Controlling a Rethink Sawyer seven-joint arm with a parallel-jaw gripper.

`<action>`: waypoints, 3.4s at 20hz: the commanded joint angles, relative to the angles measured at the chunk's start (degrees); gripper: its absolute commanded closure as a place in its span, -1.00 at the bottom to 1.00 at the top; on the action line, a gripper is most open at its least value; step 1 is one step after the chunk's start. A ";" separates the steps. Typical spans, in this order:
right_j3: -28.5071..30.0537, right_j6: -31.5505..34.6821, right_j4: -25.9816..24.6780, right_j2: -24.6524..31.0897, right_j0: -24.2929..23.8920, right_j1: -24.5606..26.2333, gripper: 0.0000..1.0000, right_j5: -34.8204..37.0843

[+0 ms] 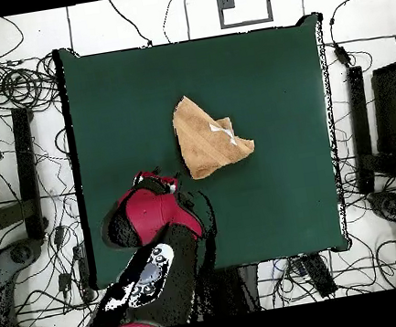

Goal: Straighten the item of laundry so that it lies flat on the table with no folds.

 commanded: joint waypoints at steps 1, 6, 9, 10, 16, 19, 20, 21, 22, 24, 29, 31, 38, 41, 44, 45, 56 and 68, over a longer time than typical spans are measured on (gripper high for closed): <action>7.17 14.63 0.50 3.95 -2.56 -1.82 -1.00 -20.73; 7.85 13.29 2.33 3.83 -2.61 -1.25 -1.00 -22.02; 7.05 10.46 3.44 1.38 -1.23 0.66 -1.00 -22.98; 5.94 8.64 3.92 -1.18 0.09 2.77 -1.00 -24.87; 3.56 1.36 8.94 -13.32 7.33 9.97 -1.00 -30.86; 3.05 0.43 11.67 -16.61 9.84 12.53 -1.00 -33.15; 2.83 0.13 13.24 -17.93 10.92 14.07 -1.00 -34.54; 2.77 0.23 13.69 -18.53 11.19 14.61 -1.00 -35.25; 2.57 -0.07 14.55 -19.57 11.72 15.96 -1.00 -36.93; 2.05 0.00 13.95 -19.72 11.22 16.75 -1.00 -38.48; -1.22 4.73 -4.82 -6.90 -1.48 11.14 -1.00 -38.23; -2.04 8.20 -15.24 2.25 -9.25 7.80 -1.00 -35.49; 1.86 12.09 -36.54 35.38 -36.21 3.63 -1.00 -18.27; 3.36 8.45 -36.66 41.96 -42.08 4.73 -1.00 -13.77; 3.80 6.37 -35.52 42.92 -43.25 5.47 -1.00 -13.65; 3.70 5.94 -35.14 42.85 -43.25 5.80 -1.00 -13.91; 5.77 4.21 -32.75 50.54 -50.49 9.33 -1.00 -7.95; 10.12 4.12 -21.38 60.89 -59.93 17.51 -1.00 2.56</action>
